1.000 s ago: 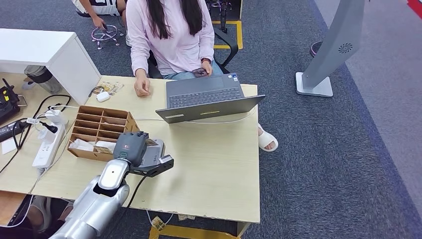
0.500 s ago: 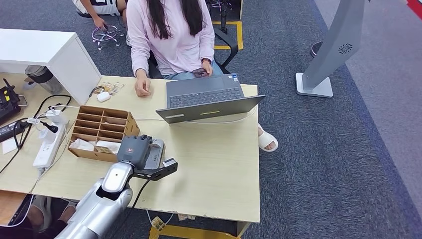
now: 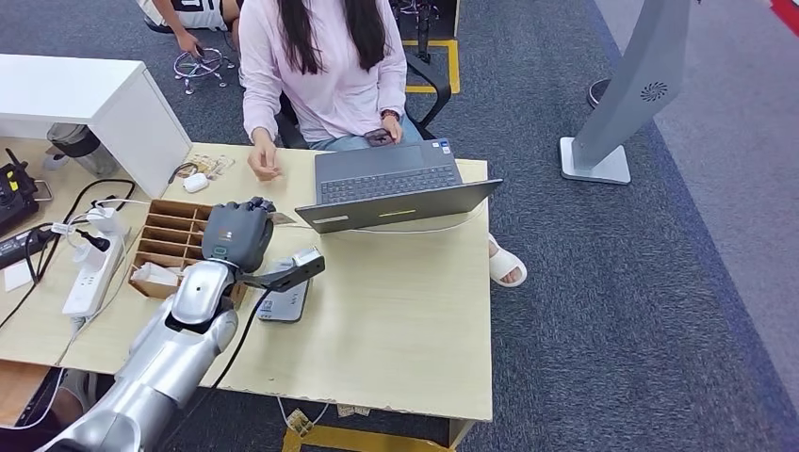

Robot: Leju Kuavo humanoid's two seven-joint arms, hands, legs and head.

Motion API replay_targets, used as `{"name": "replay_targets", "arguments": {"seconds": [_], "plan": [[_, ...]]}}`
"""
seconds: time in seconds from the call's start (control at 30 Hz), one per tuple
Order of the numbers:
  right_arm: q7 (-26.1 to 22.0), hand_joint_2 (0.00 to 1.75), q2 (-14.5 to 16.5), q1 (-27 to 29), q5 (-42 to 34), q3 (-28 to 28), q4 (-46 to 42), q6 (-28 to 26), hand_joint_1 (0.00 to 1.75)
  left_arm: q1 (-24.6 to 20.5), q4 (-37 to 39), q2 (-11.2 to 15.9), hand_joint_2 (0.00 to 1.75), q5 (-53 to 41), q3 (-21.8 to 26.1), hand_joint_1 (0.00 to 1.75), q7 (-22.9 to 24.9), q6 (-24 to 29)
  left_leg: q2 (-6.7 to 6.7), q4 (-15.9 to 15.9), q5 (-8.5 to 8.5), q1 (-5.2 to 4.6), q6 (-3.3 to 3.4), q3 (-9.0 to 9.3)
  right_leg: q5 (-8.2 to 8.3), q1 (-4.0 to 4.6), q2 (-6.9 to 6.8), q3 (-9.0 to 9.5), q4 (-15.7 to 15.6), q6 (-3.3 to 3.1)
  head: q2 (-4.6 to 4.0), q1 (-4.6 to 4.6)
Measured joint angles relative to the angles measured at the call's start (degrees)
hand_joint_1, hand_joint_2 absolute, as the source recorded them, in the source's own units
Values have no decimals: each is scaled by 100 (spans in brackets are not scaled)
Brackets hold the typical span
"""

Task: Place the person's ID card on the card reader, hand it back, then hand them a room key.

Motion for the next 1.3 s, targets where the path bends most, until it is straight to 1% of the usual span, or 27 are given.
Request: {"name": "replay_targets", "arguments": {"seconds": [0.1,0.27,0.43,0.53,0.7,0.73,0.83,0.87,0.97,1.07,1.17,1.3], "plan": [[14,0,0,-1,55,7,3,9,0,-351,77,101,175,43,14,175,-70,101,0,0,2,0,1,-1,1,0,0,0,1,0,0,-1],[66,0,0,-3,118,40,4,46,0,-980,340,247,175,-55,22,175,-113,105,0,0,3,0,1,-2,2,1,0,-1,2,0,0,1],[66,0,4,-8,161,52,4,98,0,-1570,701,299,175,-143,22,175,-118,49,-1,0,6,0,0,-4,5,1,0,-2,2,0,0,1],[63,0,8,-9,161,53,4,102,0,-1736,806,300,175,-168,21,175,-117,28,0,0,6,0,0,-4,7,1,0,-2,2,0,0,-1],[63,0,9,-9,161,53,4,102,0,-1750,817,299,175,-170,21,175,-117,27,0,0,6,0,0,-3,7,1,0,-2,2,0,0,-1],[62,0,9,-9,161,53,4,101,0,-1781,845,297,175,-173,21,169,-117,19,0,0,6,0,0,-3,7,1,0,-2,2,0,0,0],[66,0,9,-11,160,53,4,90,0,-1909,1009,270,175,-186,21,38,-70,-74,1,0,7,0,0,-3,7,0,1,-3,1,0,0,1],[72,0,9,-12,160,53,4,89,0,-1912,1048,256,175,-148,21,0,-47,-87,1,0,7,0,-1,-3,7,0,1,-4,1,-1,0,0],[84,0,9,-11,134,52,4,86,0,-1745,939,229,175,96,21,0,-67,-47,2,0,7,-1,-1,-3,7,0,2,-4,1,-1,0,-1],[81,0,10,-8,88,49,4,71,0,-1275,444,228,175,302,21,0,-104,-28,3,0,6,-2,-1,-4,7,-1,3,-4,1,0,0,0],[74,0,19,1,23,28,5,28,0,-542,-336,247,175,420,21,0,-117,24,7,-1,1,-2,1,-6,4,-2,7,-5,1,2,0,1],[35,0,43,29,-80,-43,11,-77,0,653,-1478,359,175,397,24,0,-150,38,13,-3,-7,-2,-1,-8,-1,-2,14,-10,0,3,0,1]]}}
